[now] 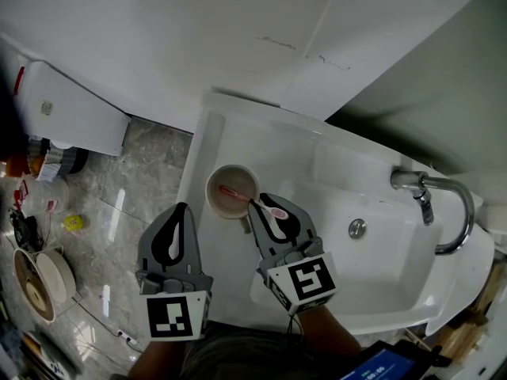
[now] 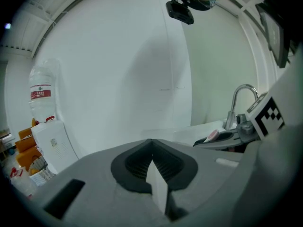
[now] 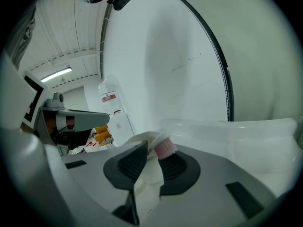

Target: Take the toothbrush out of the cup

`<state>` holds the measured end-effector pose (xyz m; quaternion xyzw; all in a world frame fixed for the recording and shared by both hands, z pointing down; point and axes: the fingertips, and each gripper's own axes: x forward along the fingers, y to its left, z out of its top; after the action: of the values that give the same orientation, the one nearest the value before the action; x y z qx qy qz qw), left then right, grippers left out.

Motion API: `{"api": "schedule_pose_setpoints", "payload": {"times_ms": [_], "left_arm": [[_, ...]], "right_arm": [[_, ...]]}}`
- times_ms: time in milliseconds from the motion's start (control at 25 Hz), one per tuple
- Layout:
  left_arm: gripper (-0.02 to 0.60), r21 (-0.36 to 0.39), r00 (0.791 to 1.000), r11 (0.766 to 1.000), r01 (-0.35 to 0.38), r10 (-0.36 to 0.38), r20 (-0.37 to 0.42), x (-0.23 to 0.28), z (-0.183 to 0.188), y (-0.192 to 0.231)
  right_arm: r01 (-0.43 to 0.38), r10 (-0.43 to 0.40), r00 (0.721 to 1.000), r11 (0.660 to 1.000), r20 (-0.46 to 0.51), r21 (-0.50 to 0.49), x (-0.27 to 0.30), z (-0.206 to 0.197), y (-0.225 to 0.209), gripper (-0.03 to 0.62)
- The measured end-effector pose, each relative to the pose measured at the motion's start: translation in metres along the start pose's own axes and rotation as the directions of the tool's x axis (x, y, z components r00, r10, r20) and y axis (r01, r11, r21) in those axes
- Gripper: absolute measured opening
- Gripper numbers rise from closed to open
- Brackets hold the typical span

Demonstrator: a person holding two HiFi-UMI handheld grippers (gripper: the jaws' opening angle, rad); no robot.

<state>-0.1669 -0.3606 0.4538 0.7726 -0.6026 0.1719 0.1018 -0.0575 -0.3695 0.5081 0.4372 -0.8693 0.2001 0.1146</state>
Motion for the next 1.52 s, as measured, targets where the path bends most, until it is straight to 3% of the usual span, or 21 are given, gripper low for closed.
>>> {"api": "schedule_pose_setpoints", "payload": {"times_ms": [240, 840, 1200, 1520], "left_arm": [[0.011, 0.002, 1.0, 1.0, 0.0, 0.0, 0.013, -0.005, 0.006, -0.003], [0.011, 0.018, 0.996, 1.0, -0.016, 0.014, 0.084, -0.035, 0.028, -0.008], [0.011, 0.033, 0.984, 0.999, -0.039, 0.033, 0.176, -0.07, 0.064, -0.017], [0.011, 0.032, 0.961, 0.998, -0.051, 0.04, 0.275, -0.11, 0.097, -0.04]], "right_arm": [[0.003, -0.003, 1.0, 1.0, 0.001, -0.021, -0.005, 0.003, 0.005, 0.045], [0.016, -0.012, 0.999, 0.996, 0.049, -0.089, -0.03, 0.025, 0.021, 0.04], [0.011, 0.011, 0.989, 0.989, 0.15, -0.148, -0.063, 0.068, 0.043, 0.04], [0.018, 0.038, 0.965, 0.977, 0.26, -0.211, -0.108, 0.118, 0.064, 0.04]]}}
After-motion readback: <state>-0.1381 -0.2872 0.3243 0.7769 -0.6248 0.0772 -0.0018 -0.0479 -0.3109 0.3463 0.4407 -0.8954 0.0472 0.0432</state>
